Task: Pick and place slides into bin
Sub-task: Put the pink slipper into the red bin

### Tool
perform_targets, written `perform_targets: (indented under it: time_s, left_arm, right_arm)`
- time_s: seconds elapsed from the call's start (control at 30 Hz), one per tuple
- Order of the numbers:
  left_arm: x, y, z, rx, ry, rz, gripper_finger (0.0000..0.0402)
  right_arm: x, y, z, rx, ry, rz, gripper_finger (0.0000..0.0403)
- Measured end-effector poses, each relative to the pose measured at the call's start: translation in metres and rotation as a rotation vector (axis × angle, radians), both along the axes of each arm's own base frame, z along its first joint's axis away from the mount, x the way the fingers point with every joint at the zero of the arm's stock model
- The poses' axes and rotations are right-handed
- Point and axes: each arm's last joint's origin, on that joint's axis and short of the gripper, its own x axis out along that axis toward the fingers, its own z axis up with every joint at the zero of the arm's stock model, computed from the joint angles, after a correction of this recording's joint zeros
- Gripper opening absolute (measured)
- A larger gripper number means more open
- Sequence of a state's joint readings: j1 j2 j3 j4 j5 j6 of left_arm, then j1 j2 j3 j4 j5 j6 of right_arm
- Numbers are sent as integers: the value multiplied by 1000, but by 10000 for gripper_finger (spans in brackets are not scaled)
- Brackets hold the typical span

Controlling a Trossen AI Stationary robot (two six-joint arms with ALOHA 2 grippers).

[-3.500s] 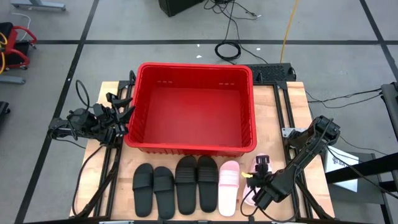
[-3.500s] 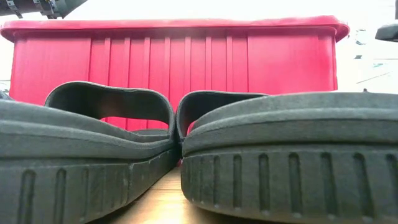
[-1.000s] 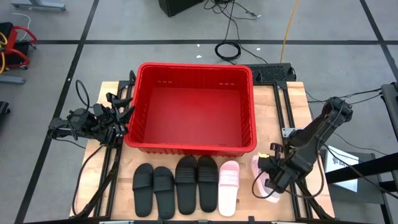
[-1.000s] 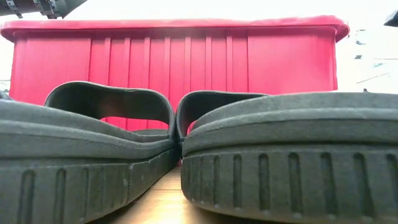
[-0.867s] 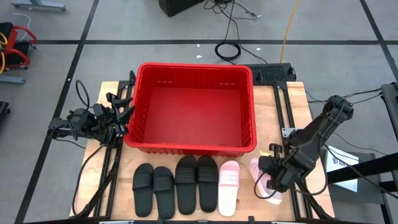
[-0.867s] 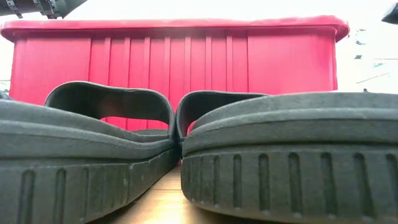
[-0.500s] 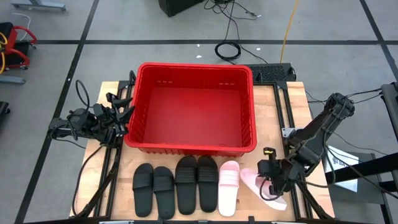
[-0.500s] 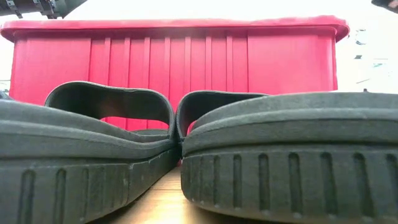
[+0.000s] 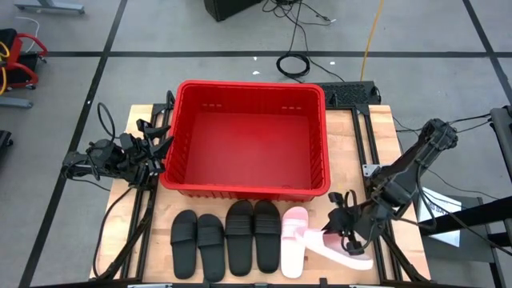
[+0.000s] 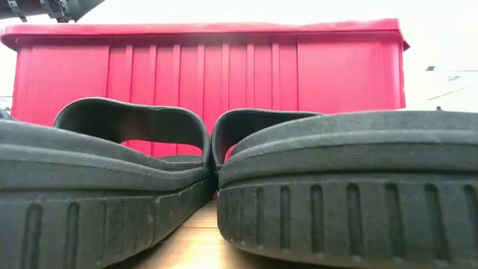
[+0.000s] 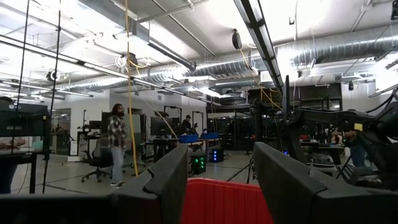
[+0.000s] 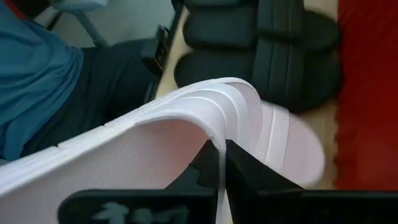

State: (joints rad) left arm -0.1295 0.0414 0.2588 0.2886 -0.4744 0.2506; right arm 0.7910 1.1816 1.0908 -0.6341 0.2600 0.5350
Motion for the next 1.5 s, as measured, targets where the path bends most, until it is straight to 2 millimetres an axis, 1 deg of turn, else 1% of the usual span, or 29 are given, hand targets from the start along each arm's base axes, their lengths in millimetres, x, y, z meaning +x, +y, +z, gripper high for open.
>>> perform_targets:
  time_s: [0.17,0.33,0.53,0.7,0.93,1.07,1.2,1.37,1.5]
  left_arm:
    - [0,0,0,0,0,0,189]
    - [0,0,0,0,0,0,189]
    - [0,0,0,-1,0,-1,189]
    - [0,0,0,-1,-1,0,189]
    - [0,0,0,0,0,0,189]
    - [0,0,0,4,2,2,189]
    - [0,0,0,6,2,3,189]
    - [0,0,0,6,2,3,189]
    - [0,0,0,6,2,3,189]
  right_arm:
    - [12,-4,6,-25,-101,40,0]
    - [18,-8,14,-50,-197,78,0]
    - [20,-17,32,-84,-368,127,0]
    - [18,-31,50,-149,-515,133,0]
    - [13,-59,72,-284,-675,44,0]
    - [12,-77,80,-381,-720,-66,0]
    - [14,-93,84,-492,-727,-171,0]
    - [20,-110,86,-543,-720,-264,0]
    - [27,-124,85,-644,-680,-410,0]
